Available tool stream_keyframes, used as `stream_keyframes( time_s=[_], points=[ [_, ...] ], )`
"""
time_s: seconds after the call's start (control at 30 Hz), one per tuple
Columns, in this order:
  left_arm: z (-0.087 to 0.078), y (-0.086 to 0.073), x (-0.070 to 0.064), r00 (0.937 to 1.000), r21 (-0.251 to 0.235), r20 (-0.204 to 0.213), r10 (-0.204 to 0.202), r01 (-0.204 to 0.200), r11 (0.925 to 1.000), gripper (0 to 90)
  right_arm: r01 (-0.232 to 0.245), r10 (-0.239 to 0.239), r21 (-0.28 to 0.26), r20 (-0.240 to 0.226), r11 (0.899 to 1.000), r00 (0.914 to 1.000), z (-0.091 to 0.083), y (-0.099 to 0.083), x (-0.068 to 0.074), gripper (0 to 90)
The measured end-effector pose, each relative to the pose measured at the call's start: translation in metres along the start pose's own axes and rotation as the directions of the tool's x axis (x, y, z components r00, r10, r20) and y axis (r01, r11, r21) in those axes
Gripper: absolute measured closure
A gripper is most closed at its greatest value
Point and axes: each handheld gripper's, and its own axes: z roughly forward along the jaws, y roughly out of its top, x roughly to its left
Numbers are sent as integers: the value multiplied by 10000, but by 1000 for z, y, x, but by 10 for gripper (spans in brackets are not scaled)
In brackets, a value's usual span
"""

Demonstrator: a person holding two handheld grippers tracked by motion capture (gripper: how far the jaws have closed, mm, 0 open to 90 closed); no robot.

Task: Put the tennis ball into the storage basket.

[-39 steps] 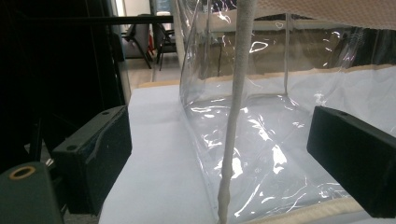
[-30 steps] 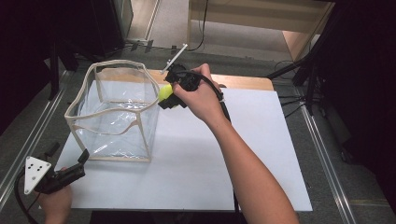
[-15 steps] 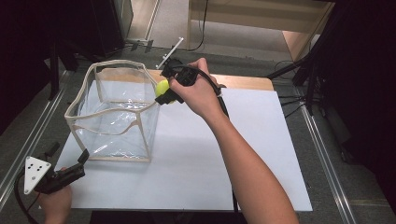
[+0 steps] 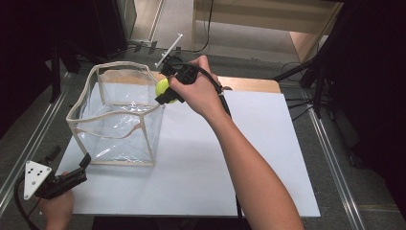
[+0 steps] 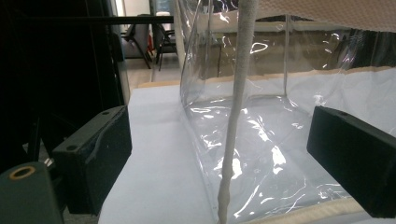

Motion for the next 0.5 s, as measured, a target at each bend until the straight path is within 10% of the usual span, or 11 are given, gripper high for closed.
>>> stream_keyframes(
  time_s=[0.5],
  points=[
    [-1, 0, 0, 10000, -12, 12, -73, 73, 10000, 69, 127, -127, 61, -31, 9999, 9999, 2, 17, 3, 240]
  ],
)
